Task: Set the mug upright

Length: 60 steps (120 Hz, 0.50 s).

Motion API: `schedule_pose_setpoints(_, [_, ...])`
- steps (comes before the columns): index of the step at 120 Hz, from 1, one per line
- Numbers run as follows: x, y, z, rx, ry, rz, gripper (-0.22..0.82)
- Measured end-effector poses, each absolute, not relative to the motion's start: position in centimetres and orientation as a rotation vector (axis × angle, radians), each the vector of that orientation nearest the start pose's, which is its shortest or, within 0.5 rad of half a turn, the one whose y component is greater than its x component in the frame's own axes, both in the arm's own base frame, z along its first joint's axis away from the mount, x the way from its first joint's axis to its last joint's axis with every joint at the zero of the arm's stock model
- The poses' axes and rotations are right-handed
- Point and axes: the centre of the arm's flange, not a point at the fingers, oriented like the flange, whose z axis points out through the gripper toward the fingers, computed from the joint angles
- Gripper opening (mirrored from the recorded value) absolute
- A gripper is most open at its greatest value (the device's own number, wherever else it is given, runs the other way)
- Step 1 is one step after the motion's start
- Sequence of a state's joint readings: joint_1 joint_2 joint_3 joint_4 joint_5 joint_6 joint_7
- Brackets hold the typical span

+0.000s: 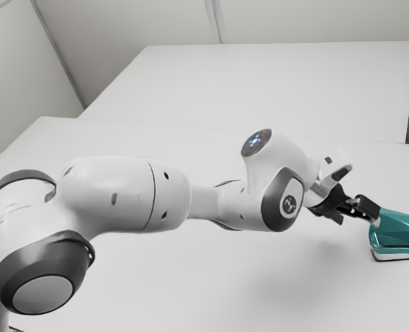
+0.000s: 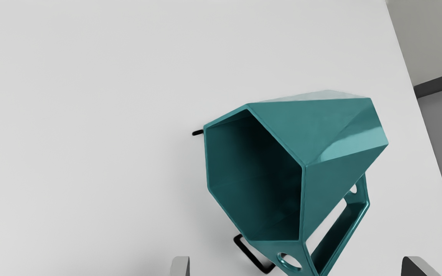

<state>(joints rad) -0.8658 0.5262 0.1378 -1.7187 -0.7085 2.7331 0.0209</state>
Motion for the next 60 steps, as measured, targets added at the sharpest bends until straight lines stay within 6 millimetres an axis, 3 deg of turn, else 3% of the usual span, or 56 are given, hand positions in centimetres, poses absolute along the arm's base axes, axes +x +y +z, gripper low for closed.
schedule_pose_setpoints(33, [56.0, -47.9, 32.3, 2.565, -0.243, 0.508, 0.60])
schedule_pose_setpoints(60, [55.8, -49.9, 30.7, 2.559, -0.252, 0.507, 0.60])
